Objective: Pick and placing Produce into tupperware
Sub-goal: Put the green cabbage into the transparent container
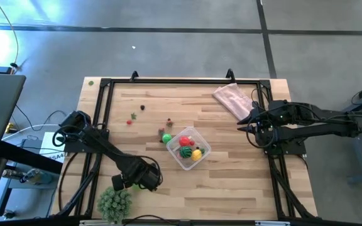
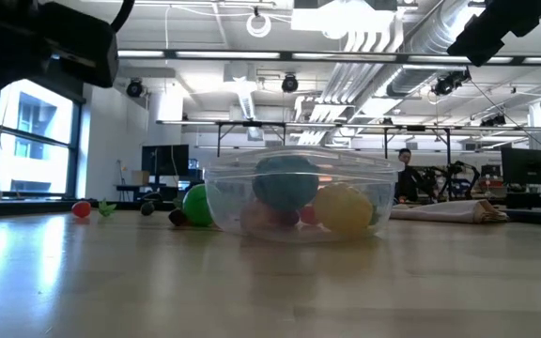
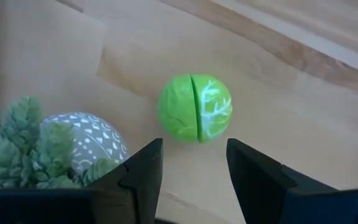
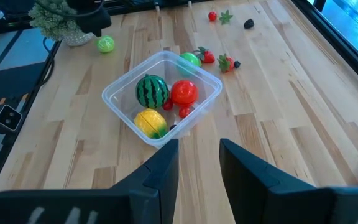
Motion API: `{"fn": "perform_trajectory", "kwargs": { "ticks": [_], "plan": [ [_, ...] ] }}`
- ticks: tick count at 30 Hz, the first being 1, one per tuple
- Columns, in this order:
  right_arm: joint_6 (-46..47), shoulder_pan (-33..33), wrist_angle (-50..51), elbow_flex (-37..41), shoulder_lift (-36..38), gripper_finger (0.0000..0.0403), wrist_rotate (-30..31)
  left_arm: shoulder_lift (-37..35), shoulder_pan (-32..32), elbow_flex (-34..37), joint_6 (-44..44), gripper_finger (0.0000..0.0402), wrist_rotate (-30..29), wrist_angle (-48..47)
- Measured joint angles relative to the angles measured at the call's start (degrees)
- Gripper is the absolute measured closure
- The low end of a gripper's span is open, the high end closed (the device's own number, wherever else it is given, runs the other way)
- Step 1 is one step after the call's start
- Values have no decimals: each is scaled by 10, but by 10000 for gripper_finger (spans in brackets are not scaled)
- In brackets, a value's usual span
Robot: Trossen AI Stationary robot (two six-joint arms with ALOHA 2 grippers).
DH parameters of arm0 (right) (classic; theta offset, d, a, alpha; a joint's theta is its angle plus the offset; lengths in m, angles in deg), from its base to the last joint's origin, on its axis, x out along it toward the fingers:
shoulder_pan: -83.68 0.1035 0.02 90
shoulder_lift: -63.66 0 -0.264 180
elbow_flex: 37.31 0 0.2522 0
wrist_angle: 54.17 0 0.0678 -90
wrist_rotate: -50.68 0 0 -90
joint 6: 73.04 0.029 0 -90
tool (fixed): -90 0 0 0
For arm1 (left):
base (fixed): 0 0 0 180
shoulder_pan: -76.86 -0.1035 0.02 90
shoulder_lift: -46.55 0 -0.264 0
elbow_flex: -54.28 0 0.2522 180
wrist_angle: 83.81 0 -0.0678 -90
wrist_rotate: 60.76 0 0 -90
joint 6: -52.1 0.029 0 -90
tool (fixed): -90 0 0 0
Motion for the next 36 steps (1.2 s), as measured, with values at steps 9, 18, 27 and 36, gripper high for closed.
{"fn": "perform_trajectory", "kwargs": {
  "ticks": [9,18,27,36],
  "plan": [
    [0,0,0,0,0,297,0,21,0,0,1,236,-12,-8],
    [0,0,0,0,0,297,0,21,0,0,10,208,-10,-1],
    [0,0,0,0,0,297,0,21,0,0,50,140,4,-6],
    [0,0,0,0,0,297,0,20,0,45,55,117,14,70]
  ]
}}
